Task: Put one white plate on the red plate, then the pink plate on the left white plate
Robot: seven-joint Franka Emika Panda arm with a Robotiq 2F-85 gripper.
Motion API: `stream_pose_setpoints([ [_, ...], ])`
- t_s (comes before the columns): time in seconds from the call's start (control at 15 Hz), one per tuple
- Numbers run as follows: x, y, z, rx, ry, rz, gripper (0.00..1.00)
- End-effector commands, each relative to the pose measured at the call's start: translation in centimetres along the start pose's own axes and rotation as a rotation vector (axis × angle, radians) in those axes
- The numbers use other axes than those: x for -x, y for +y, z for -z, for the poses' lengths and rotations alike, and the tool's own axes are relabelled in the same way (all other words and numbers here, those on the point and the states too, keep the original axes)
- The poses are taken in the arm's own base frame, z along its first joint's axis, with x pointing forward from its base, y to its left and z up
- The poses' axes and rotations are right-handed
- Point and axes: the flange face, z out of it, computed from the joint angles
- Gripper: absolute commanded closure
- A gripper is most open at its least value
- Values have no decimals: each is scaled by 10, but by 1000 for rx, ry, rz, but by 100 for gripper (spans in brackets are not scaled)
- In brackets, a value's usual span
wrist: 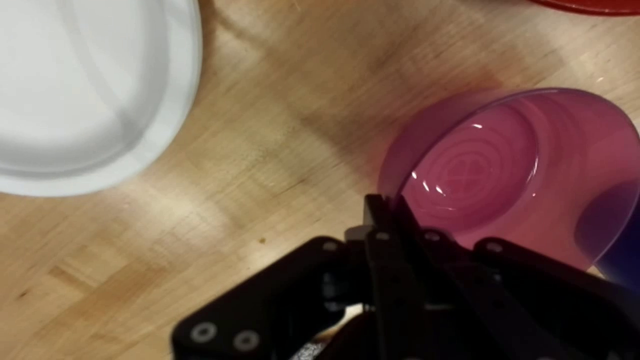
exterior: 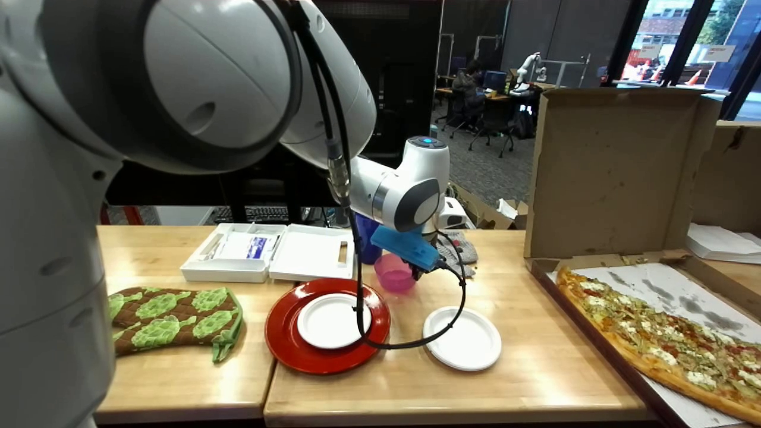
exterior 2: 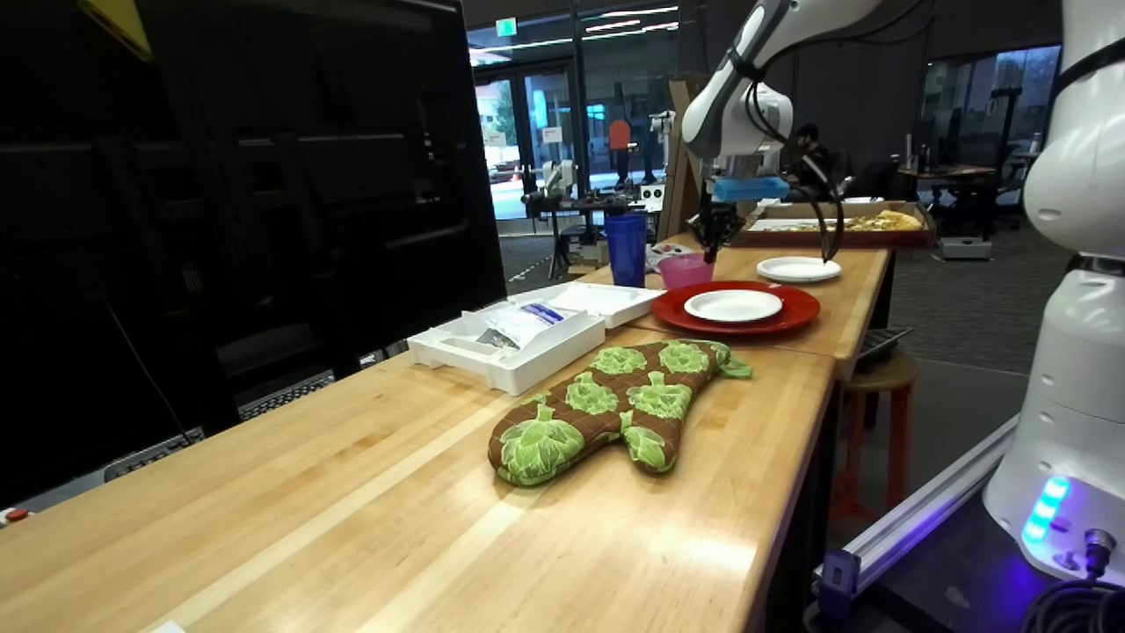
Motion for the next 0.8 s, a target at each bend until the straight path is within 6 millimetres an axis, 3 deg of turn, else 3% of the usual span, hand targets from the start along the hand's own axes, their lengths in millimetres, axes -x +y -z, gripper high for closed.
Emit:
stream_pose_setpoints([
  [0.0,9,5,10,11,-24,22,99],
  [0.73,18,8,26,40,-16,47,99],
])
